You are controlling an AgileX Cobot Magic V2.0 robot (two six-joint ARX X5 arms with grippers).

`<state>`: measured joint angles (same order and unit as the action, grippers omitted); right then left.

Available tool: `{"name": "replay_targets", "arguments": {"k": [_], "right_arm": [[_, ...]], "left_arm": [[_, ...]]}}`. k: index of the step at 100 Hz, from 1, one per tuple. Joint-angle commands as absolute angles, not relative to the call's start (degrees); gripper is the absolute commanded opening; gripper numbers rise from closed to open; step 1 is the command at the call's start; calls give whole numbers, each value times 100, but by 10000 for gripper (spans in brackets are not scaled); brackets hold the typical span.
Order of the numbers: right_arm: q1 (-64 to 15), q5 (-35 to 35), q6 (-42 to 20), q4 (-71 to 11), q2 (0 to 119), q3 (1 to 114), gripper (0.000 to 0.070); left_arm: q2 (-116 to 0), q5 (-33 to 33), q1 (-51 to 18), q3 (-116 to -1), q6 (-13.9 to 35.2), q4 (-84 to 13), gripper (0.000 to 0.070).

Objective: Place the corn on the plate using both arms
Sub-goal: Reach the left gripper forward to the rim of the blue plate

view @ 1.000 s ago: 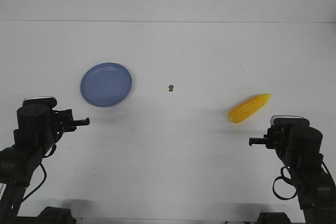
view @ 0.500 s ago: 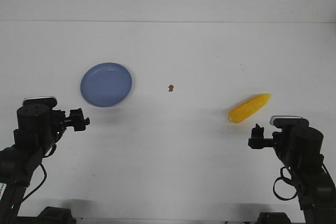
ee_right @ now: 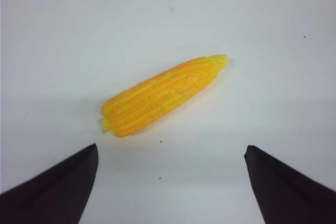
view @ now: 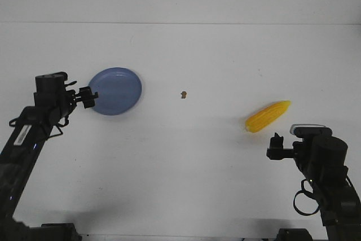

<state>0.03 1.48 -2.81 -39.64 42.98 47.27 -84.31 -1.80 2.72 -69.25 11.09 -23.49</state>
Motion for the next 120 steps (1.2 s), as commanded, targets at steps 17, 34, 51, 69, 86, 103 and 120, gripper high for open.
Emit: {"name": "replay_targets", "arguments": {"k": [17, 34, 51, 69, 86, 103, 120], "right_arm": [[-3, 156, -301, -3903, 4311, 4797, 592], [-3, 154, -301, -3903, 4311, 4797, 592], [-3, 156, -303, -3905, 4311, 4797, 592], [-3, 154, -303, -3905, 4311, 4797, 592], [-3, 154, -303, -3905, 4311, 4797, 592], [-3, 154, -301, -3903, 4311, 4797, 592], [-3, 154, -301, -3903, 4311, 4797, 592]], "left_arm": [[-10125, -148, 456, -8075, 1138, -2526, 435], [-10916, -148, 454, -8567, 1120, -2689, 435], [-11218, -150, 449, -8586, 1120, -2655, 431], [-11266, -148, 451, -8586, 1120, -2674, 123], [-11266, 137, 451, -8586, 1103, -2683, 6], [-11028, 1098, 467, -8586, 1103, -2735, 6], [-10337, 2014, 410, -8569, 1105, -2895, 6]]}}
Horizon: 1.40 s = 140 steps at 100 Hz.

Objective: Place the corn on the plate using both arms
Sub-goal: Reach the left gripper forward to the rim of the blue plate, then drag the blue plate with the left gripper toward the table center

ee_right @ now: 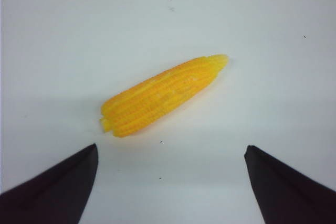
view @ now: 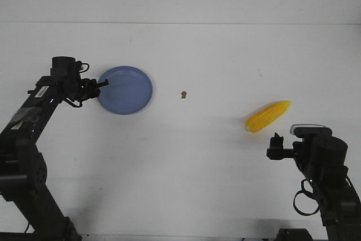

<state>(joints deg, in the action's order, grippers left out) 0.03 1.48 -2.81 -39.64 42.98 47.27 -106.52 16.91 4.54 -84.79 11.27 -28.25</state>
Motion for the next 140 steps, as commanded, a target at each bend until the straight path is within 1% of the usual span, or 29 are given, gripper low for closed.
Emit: {"name": "replay_targets", "arguments": {"k": [1, 14, 33, 42, 55, 79, 102, 125, 140], "right_arm": [[-3, 154, -301, -3903, 4311, 4797, 592], [-3, 154, -301, -3905, 4311, 4797, 592], [-3, 154, -311, -3905, 4311, 4797, 592], [-3, 154, -344, -3903, 4311, 4797, 592], [-3, 154, -349, -3903, 4311, 4797, 592], [-3, 152, -368, -3900, 4313, 4797, 592], [-3, 154, -370, -3903, 4313, 4797, 592], [-3, 154, -368, -3903, 4313, 4797, 592], [-3, 154, -368, -3907, 4311, 4797, 592]], "left_arm": [[-10289, 2053, 397, -8562, 1103, -2917, 6], [-9564, 2403, 209, -8228, 1120, -2978, 6], [-8217, 2410, -495, -7054, 1179, -2952, 6], [-7653, 2410, -888, -6351, 1376, -2749, 6], [-7286, 2408, -1280, -5618, 1684, -2423, 6], [-7402, 2401, -1804, -5024, 1881, -1973, 6], [-7839, 2255, -2204, -5002, 1955, -1721, 6], [-8405, 2250, -2571, -5002, 2003, -1612, 6], [-8501, 2250, -2687, -5002, 2025, -1531, 19]]}}
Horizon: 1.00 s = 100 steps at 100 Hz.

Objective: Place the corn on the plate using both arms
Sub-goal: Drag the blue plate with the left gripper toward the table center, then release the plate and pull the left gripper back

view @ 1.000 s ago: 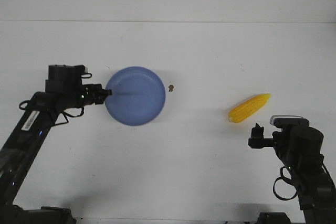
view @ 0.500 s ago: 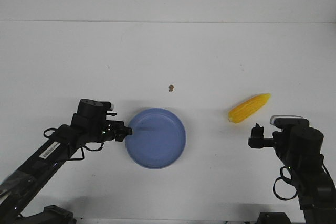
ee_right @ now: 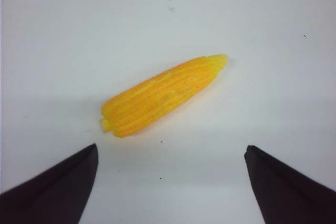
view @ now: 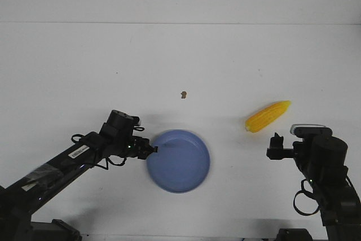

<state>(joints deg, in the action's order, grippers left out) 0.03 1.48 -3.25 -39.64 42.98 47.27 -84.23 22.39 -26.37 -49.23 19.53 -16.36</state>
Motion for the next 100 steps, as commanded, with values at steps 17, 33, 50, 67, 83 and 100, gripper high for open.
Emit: {"name": "replay_targets", "arguments": {"k": [17, 33, 50, 67, 83, 100], "right_arm": [[-3, 154, -368, -3907, 4311, 4797, 592], [-3, 154, -366, -3905, 4311, 4797, 592], [-3, 154, -364, -3903, 4311, 4797, 592], [-3, 156, -366, -3903, 4311, 4797, 592], [-3, 145, -668, -3885, 4322, 4797, 592], [-3, 108, -1374, -3616, 4523, 4797, 592]], "left_arm": [[-8479, 2250, -2711, -5002, 2141, -1398, 313], [-8208, 2230, -2652, -5004, 2150, -1251, 644], [-7419, 1791, -2416, -5009, 1776, -1022, 670], [-6469, 443, -2051, -5011, 810, -1304, 668], [-5961, -386, -1500, -5011, 451, -1955, 667], [-5747, -440, -969, -5011, 545, -2069, 667]]}}
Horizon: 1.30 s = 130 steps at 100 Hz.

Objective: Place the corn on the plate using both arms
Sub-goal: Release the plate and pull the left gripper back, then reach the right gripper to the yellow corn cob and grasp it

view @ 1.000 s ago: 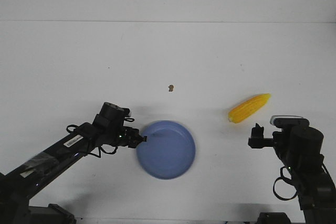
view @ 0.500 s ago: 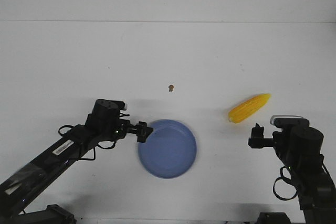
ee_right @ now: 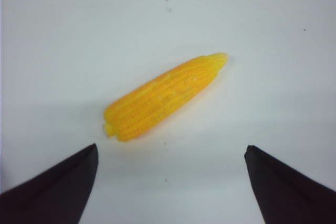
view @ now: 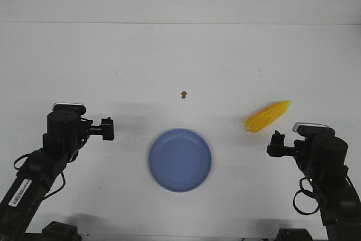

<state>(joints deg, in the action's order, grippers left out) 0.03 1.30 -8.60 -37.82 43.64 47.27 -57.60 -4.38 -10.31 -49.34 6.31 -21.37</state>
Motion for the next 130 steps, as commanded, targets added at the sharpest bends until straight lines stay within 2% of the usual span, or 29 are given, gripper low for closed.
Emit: {"name": "replay_targets", "arguments": {"k": [1, 25, 44, 72, 99, 102, 105, 114, 117, 120, 130], "right_arm": [[-3, 108, -1426, -3586, 4556, 4797, 592], [-3, 115, -2335, -2532, 5885, 4797, 592], [3, 154, -2729, -1811, 6969, 4797, 593], [10, 191, -3022, -978, 8123, 4799, 592], [8, 353, -3070, -792, 8744, 4799, 586], [8, 364, -3068, -794, 8777, 4799, 561], [8, 377, -3068, -788, 8805, 4799, 501], [8, 495, -3063, -762, 8823, 4799, 198], [8, 539, -3063, -729, 8823, 4799, 124], [5, 611, -3052, -701, 8807, 4799, 94], [-43, 908, -2952, -598, 8667, 4801, 93]], "left_arm": [[-5743, -440, -956, -5011, 550, -2058, 667], [-5734, -436, -941, -5011, 565, -1988, 667], [-5734, -427, -941, -5011, 565, -1988, 667], [-5734, -427, -941, -5011, 565, -1990, 667], [-5734, -427, -941, -5011, 565, -1990, 667], [-5734, -427, -941, -5011, 565, -1990, 667], [-5734, -427, -941, -5011, 565, -1990, 667], [-5734, -427, -941, -5011, 565, -1990, 667], [-5734, -427, -941, -5011, 565, -1990, 667], [-5734, -427, -941, -5011, 565, -1990, 667], [-5734, -427, -941, -5011, 563, -1990, 667]]}}
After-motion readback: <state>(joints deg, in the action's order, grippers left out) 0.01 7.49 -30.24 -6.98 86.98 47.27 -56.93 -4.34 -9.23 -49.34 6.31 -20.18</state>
